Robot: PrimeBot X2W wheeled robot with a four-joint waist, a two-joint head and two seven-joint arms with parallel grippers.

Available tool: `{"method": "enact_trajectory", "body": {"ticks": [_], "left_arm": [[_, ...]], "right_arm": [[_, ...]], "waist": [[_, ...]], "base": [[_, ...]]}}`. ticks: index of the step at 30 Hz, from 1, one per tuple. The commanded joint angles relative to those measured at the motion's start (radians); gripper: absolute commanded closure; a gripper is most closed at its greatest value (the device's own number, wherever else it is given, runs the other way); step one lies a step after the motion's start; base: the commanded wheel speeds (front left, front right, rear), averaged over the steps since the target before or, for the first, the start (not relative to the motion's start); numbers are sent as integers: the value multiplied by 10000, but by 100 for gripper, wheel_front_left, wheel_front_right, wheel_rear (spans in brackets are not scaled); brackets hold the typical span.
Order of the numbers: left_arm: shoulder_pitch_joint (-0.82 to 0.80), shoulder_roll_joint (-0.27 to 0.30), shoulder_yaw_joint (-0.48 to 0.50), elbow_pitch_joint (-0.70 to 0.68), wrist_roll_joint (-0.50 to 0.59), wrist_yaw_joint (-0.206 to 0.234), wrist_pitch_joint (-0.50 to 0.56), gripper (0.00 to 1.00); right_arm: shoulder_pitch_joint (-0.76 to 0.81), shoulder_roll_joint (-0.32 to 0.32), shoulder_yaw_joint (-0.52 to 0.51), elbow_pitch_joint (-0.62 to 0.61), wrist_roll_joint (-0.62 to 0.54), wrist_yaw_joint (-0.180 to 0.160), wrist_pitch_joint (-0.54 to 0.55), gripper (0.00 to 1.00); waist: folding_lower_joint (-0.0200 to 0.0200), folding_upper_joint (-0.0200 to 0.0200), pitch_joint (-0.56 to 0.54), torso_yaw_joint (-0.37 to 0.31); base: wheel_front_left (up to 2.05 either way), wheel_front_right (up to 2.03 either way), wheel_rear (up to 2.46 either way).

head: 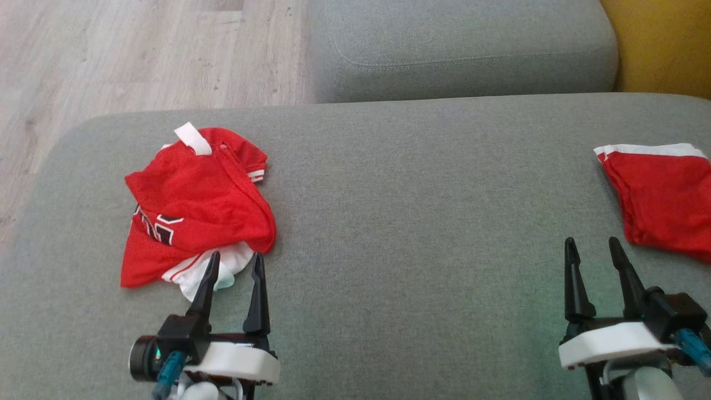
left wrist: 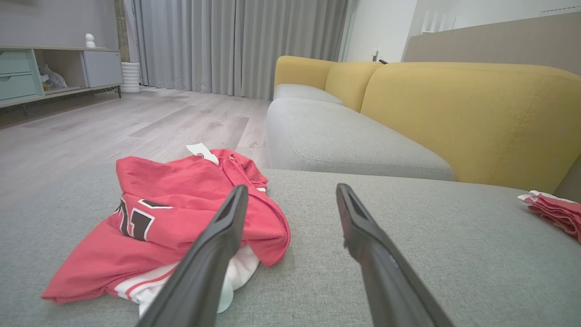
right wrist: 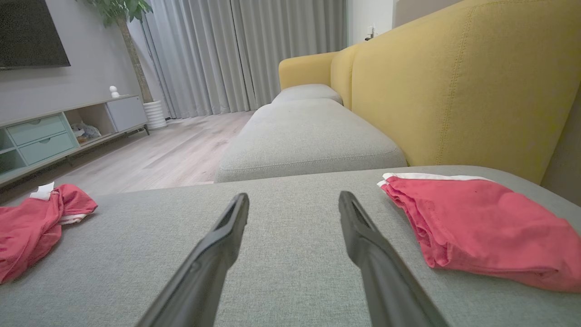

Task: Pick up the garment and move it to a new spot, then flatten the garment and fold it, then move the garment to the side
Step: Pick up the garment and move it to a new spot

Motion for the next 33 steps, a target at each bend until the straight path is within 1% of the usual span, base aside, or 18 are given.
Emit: {"method": "enact_trajectory", "body": {"ticks": [1,7,11,15,20,21,22,26,29,33], "left_arm": [[-404,28,314,-336,13,48,-80,0],[-501,28,215,-310,38,41,-80,0],[-552,28,288,-240,133,107,-80,0],[-565,28,508,-121,273,248,-80,0],[-524,30,749,-29,479,143,-80,0],[-524,30,749,-29,479,143,-80,0],[-508,31,800,-22,512,123,-80,0],[-478,30,919,19,598,44,-80,0],[-433,29,984,25,600,11,-80,0],[-391,29,976,-11,540,8,-80,0]], "right_arm": [[-481,-58,239,-287,31,-9,-129,0],[-471,-58,239,-336,131,-9,-134,0],[-368,-57,429,-319,253,-9,-135,0],[-262,-57,894,-280,393,-9,-136,0],[-203,-57,1413,-298,577,-9,-136,0],[-203,-57,1413,-298,577,-9,-136,0],[-195,-57,1517,-293,630,-9,-136,0],[-98,-57,1946,-237,775,-9,-137,0],[-153,-57,2291,-215,799,-9,-137,0],[-185,-57,2493,-275,918,-9,-137,0]], "waist": [[0,-1,19,14],[0,-1,74,95],[0,-1,62,373],[0,-1,15,877],[0,-1,-37,1684],[0,-1,-37,1684],[0,-1,-55,1830],[0,-1,-138,2504],[0,-1,-143,2850],[0,-1,-99,3206]], "base": [[0,0,0],[0,0,0],[0,0,0],[0,0,0],[0,0,0],[0,0,0],[0,0,0],[0,0,0],[0,0,0],[0,0,0]]}}
